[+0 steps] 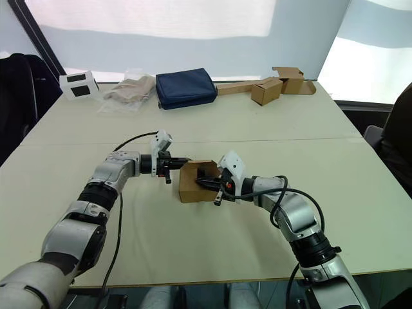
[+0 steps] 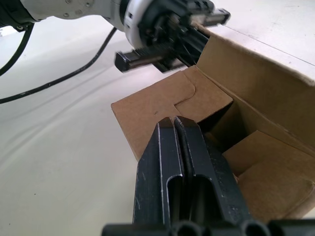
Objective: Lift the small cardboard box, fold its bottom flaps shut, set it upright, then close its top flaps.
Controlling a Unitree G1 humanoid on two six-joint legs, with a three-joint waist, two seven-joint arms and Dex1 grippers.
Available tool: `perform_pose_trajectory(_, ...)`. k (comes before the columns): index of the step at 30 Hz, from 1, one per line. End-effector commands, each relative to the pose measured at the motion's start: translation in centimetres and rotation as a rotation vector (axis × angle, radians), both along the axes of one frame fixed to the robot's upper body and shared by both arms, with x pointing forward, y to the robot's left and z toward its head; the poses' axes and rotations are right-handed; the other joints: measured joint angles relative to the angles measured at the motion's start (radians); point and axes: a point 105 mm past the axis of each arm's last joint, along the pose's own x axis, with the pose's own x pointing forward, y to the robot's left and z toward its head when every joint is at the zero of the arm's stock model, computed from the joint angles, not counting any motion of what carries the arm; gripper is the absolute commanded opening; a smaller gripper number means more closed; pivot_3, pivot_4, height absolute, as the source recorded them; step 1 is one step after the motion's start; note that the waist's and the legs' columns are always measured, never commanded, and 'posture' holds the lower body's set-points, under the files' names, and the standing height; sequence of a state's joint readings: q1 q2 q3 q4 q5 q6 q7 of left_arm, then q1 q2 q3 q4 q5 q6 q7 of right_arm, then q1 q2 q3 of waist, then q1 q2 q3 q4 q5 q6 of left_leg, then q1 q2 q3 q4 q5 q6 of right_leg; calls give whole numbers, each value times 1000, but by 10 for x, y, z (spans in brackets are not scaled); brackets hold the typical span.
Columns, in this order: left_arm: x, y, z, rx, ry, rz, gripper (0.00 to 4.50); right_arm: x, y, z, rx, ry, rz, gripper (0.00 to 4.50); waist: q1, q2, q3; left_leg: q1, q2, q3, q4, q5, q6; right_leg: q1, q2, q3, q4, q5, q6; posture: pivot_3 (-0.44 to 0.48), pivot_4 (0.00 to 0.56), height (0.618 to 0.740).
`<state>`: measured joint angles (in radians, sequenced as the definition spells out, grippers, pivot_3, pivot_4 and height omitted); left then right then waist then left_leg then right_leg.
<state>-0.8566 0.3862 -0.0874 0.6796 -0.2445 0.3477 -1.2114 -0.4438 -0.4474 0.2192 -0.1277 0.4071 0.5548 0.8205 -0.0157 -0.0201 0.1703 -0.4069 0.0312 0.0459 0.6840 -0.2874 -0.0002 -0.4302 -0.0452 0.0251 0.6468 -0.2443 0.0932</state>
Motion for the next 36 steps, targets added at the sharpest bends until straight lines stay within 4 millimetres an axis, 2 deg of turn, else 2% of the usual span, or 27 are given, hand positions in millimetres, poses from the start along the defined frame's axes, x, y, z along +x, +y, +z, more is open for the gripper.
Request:
perform_pose_trajectory(1, -8, 8, 43, -80, -102, -17, 11, -1, -5, 2, 15, 4, -21, 0, 1, 0, 0, 0, 0, -1, 0, 0, 0, 0, 0, 0, 0, 0, 0, 0, 150, 740)
perform_pose_trajectory(3, -20, 13, 57, -104, -119, -43, 11, -1, -7, 1, 10, 4, -27, 0, 1, 0, 0, 0, 0, -2, 0, 0, 0, 0, 0, 0, 0, 0, 0, 0, 150, 740)
perform_pose_trajectory(6, -49, 15, 71, -129, -94, -132, 11, -1, -7, 0, 8, 6, -33, 0, 1, 0, 0, 0, 1, -2, 0, 0, 0, 0, -1, 0, 0, 0, 0, 0, 150, 740)
perform_pose_trajectory(8, -67, 13, 69, -114, -65, -187, 11, 0, -8, 0, 9, 6, -34, 0, 0, 0, 0, 1, 0, -2, 0, 0, 0, 1, -1, 0, 0, 0, 0, 0, 150, 740)
perform_pose_trajectory(10, -76, 10, 61, -88, -53, -205, 11, 0, -7, 1, 15, 7, -37, 0, 3, 0, 0, 1, 1, -2, 0, 0, 0, 1, -1, 1, 0, 0, 0, 0, 150, 740)
perform_pose_trajectory(17, -71, 3, 38, -35, -35, -163, 11, 2, -8, 6, 31, 4, -45, 0, 4, 0, 0, 1, 0, -2, 0, 1, -1, 1, -1, 0, 0, 0, -1, 0, 150, 740)
perform_pose_trajectory(21, -67, 4, 13, 41, -19, -150, 11, -1, -9, 9, 39, 0, -44, 0, 3, 0, 0, 1, 0, -1, 0, 1, -1, 1, -1, 0, 0, 0, -1, 0, 150, 740)
perform_pose_trajectory(25, -64, 6, -2, 86, -12, -136, 11, -5, -10, 16, 44, -20, -41, 0, 4, 0, 0, 1, 0, -1, 0, 1, -1, 1, 0, 0, 0, -1, -1, 0, 150, 740)
perform_pose_trajectory(29, -65, 6, -4, 91, -15, -147, 11, -9, -10, 37, 68, -69, -17, 0, 4, 0, 0, 1, 0, -1, 0, 1, -1, 1, -1, 1, 0, -2, -3, 0, 150, 740)
perform_pose_trajectory(31, -64, 6, -3, 88, -18, -142, 11, -13, -11, 65, 130, -103, 15, 0, 4, 1, 0, 1, 0, -1, 0, 1, -1, 1, -1, 1, 0, -2, -3, 0, 150, 740)
perform_pose_trajectory(33, -62, 6, -3, 87, -20, -139, 11, -18, -12, 84, 175, -124, 43, 0, 4, 1, 0, 1, 0, -1, 0, 1, -1, 1, -1, 1, 0, -2, -3, 0, 150, 740)
perform_pose_trajectory(36, -61, 7, -2, 86, -21, -138, 11, -14, -13, 103, 213, -147, 43, 0, 4, 1, 0, 1, 0, -2, 0, 1, -1, 1, -1, 0, 0, -1, -2, 0, 150, 740)
